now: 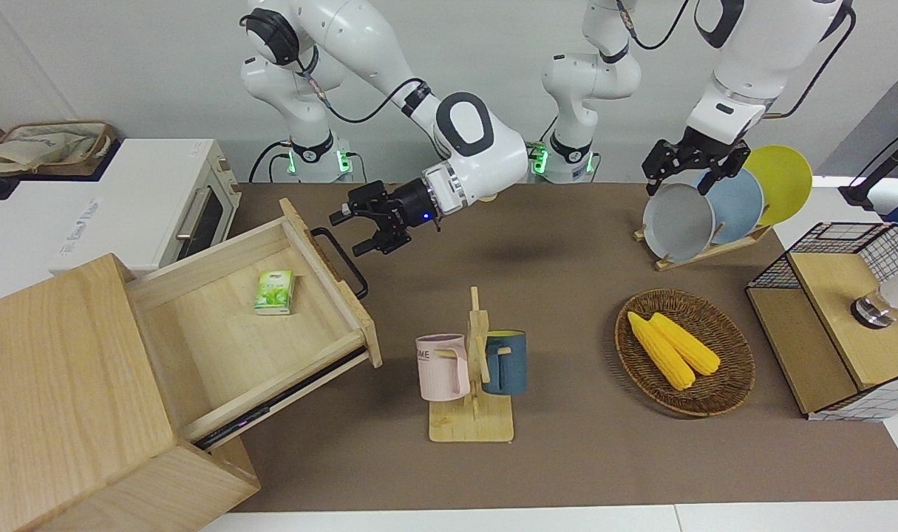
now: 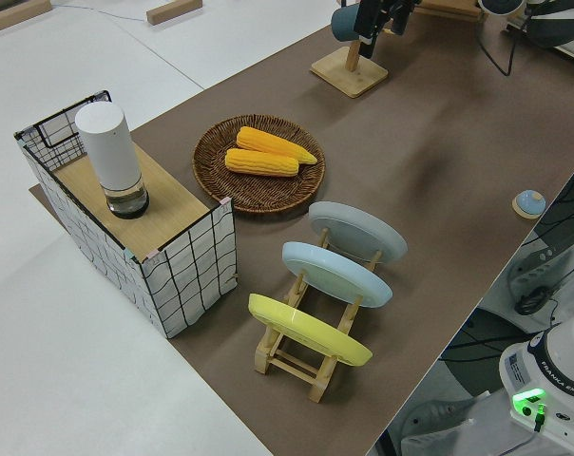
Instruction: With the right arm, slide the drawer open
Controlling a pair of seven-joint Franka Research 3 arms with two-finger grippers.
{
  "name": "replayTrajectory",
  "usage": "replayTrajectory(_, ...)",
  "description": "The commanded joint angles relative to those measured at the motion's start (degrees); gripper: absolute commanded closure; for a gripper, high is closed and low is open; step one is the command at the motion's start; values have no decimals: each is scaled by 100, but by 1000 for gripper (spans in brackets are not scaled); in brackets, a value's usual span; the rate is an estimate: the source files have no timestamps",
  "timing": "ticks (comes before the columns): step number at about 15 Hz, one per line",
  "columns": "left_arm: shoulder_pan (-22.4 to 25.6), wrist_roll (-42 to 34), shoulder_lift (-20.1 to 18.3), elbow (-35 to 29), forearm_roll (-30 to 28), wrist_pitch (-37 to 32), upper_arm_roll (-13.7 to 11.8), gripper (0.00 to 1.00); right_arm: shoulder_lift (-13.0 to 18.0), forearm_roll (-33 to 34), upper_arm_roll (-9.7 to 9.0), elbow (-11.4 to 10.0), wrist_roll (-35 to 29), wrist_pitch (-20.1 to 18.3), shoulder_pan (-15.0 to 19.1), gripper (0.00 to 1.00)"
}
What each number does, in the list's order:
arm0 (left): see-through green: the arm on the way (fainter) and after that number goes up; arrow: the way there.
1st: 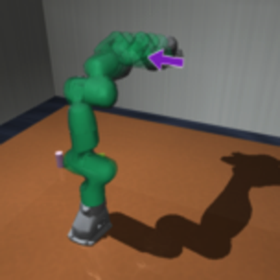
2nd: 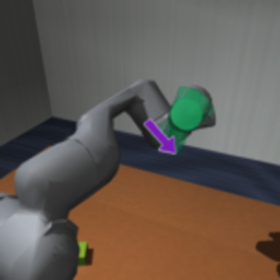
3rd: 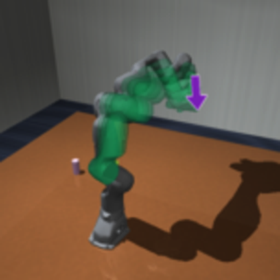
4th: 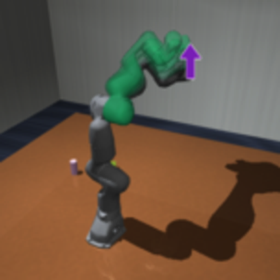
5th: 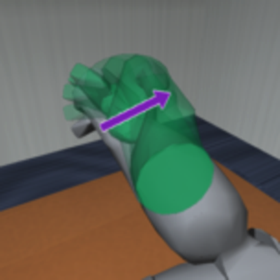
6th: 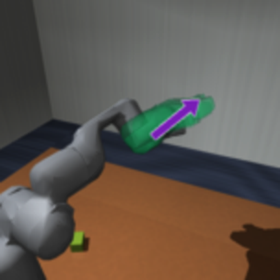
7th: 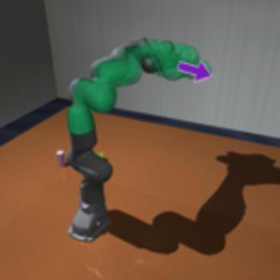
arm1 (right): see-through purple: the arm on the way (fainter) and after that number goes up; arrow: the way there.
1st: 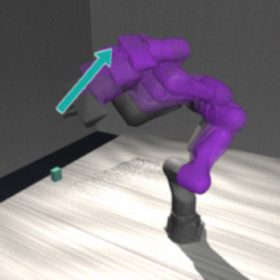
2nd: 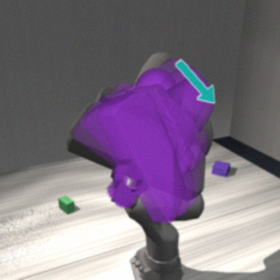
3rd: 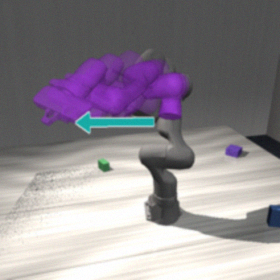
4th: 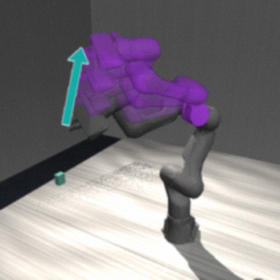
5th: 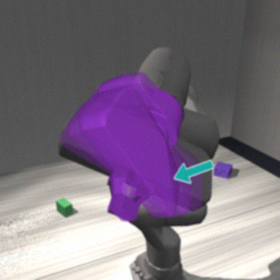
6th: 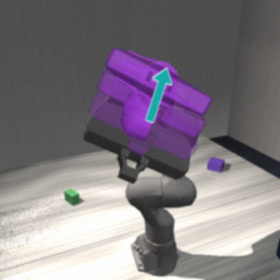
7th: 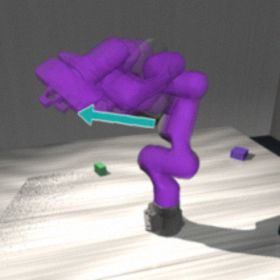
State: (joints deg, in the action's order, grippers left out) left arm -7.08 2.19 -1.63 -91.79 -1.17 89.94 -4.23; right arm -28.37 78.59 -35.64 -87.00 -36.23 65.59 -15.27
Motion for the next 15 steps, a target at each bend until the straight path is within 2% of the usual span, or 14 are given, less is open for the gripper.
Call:
replayTrajectory(1, -13, -8, -48, 12, 73, -82, -17, 2, 130, -510, -39, 235, -24, 15, -2, 13)
replayTrajectory(4, -13, -8, -48, 12, 73, -74, -17, 2, 376, -1107, 31, 341, -33, 313, -64, 13)
replayTrajectory(5, -13, -8, -48, 12, 73, -73, -17, 2, 446, -1353, 66, 463, -24, 401, -55, 13)
replayTrajectory(8, -13, -8, -48, 13, 73, -74, -17, 2, 753, -2293, 390, 754, 151, 709, -38, 13)
replayTrajectory(13, -13, -8, -48, 12, 73, -82, -17, 2, 1342, -3603, 874, 763, 371, 1183, 111, 13)
replayTrajectory(15, -13, -8, -48, 12, 73, -74, -17, 2, 1571, -4113, 936, 702, 494, 1298, 286, 13)
